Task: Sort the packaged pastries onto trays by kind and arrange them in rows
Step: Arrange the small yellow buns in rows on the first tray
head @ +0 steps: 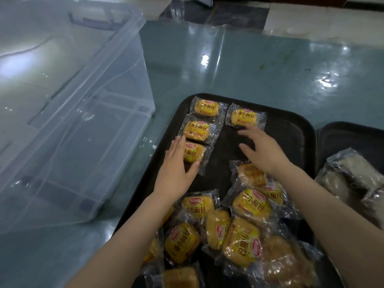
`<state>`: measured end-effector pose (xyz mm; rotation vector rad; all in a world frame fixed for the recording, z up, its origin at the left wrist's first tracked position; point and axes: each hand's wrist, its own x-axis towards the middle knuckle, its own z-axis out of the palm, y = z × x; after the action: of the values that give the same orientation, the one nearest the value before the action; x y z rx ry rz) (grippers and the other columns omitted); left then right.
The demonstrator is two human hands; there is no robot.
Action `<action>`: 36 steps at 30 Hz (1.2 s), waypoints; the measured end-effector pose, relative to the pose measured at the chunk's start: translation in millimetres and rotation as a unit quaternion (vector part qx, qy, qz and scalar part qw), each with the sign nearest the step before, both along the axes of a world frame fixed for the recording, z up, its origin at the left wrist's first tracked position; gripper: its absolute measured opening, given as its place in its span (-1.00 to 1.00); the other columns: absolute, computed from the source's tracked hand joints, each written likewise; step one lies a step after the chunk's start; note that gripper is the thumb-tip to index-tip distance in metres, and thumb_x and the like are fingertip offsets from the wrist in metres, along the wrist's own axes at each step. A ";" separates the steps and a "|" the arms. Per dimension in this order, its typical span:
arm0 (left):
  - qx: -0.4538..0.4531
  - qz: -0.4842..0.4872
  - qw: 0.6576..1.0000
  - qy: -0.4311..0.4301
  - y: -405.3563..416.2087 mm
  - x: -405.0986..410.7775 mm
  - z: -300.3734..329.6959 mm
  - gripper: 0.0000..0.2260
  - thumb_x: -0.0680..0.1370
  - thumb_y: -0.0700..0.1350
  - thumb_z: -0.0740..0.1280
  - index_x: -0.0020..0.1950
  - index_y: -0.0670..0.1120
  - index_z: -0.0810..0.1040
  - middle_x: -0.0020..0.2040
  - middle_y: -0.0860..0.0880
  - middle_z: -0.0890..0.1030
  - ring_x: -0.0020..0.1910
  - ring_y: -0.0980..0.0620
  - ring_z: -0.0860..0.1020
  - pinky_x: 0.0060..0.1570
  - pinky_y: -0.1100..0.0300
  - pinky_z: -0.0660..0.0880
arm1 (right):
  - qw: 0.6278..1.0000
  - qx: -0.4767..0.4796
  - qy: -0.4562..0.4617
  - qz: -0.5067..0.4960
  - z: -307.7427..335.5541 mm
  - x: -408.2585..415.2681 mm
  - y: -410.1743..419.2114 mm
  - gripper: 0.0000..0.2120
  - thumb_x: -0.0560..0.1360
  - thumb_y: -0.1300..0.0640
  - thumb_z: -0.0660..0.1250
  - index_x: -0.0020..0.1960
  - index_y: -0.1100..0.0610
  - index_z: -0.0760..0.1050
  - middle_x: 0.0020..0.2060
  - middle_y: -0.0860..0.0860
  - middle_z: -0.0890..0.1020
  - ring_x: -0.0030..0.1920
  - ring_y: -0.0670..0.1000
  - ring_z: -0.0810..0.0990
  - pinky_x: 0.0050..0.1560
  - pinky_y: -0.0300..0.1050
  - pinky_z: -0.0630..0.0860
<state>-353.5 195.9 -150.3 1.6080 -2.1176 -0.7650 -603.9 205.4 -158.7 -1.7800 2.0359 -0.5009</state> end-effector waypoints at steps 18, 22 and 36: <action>0.084 -0.023 0.995 0.044 31.4 -15.2 18.6 -0.38 0.55 0.00 0.30 0.52 0.14 0.06 0.52 0.11 0.18 0.47 0.08 0.16 0.38 0.01 0.24 | 0.971 -0.044 0.208 -0.113 22.3 -21.1 80.2 -0.54 0.35 0.09 0.51 0.18 0.06 0.43 0.17 0.09 0.42 0.19 0.13 0.36 0.21 0.03 0.35; 0.089 -0.015 0.994 0.054 32.9 -11.9 16.3 -0.41 0.55 -0.04 0.31 0.51 0.16 0.10 0.50 0.13 0.21 0.45 0.10 0.20 0.33 0.08 0.25 | 0.992 0.012 0.113 -0.047 26.1 -24.9 92.5 -0.61 0.42 -0.08 0.44 0.20 -0.05 0.47 0.14 -0.07 0.56 0.21 0.03 0.47 0.41 0.17 0.24; 0.159 -0.228 0.959 -0.054 27.6 -57.4 -3.5 -0.52 0.63 0.10 0.06 0.53 0.05 0.09 0.54 0.05 0.08 0.50 0.11 0.01 0.36 0.24 -0.01 | 0.987 0.146 0.067 0.015 23.0 -12.7 119.7 -0.43 0.58 0.30 0.11 0.55 0.04 0.12 0.55 -0.03 0.09 0.54 0.05 -0.01 0.47 0.01 0.15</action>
<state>-410.9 223.5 -153.8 1.3330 -2.5946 -1.2439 -616.7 325.2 -135.7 -1.7023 2.0435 -0.0673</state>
